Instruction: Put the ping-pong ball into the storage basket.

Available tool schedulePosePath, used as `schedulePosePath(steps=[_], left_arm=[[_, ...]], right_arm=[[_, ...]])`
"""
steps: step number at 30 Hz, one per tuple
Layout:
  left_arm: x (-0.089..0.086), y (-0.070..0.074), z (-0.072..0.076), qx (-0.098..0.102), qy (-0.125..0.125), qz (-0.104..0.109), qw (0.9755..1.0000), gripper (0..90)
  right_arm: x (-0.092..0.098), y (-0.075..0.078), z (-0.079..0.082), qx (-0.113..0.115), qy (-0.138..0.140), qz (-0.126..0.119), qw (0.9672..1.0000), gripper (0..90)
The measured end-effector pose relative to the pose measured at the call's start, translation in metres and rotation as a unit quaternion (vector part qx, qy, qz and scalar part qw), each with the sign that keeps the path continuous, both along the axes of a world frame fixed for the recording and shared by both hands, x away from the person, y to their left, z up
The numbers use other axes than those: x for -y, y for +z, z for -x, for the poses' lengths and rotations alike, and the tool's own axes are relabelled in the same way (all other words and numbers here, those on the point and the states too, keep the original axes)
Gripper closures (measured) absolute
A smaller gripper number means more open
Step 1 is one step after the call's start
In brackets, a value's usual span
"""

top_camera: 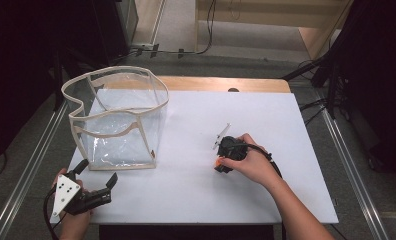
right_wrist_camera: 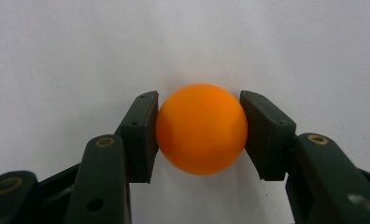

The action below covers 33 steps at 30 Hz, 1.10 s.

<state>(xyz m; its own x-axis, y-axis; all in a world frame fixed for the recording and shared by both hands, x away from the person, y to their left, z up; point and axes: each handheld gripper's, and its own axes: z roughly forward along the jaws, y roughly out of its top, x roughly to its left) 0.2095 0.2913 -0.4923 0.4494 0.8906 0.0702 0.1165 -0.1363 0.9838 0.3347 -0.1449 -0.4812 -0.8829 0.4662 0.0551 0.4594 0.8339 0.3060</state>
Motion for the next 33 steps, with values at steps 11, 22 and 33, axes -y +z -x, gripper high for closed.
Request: schedulePosePath(steps=[11,22,33], left_arm=[[0.0,0.0,0.0,0.0,0.0,-0.001,1.0,1.4],[0.0,0.0,0.0,0.0,0.0,-0.002,1.0,1.4],[0.001,0.0,0.0,0.0,-0.004,-0.005,1.0,1.4]], right_arm=[[0.001,0.006,-0.003,-0.005,0.0,-0.01,0.9999,47.8],[-0.004,0.013,-0.006,-0.005,0.004,-0.022,0.9997,47.7],[-0.016,0.021,-0.012,-0.004,0.014,-0.027,0.9995,47.7]])
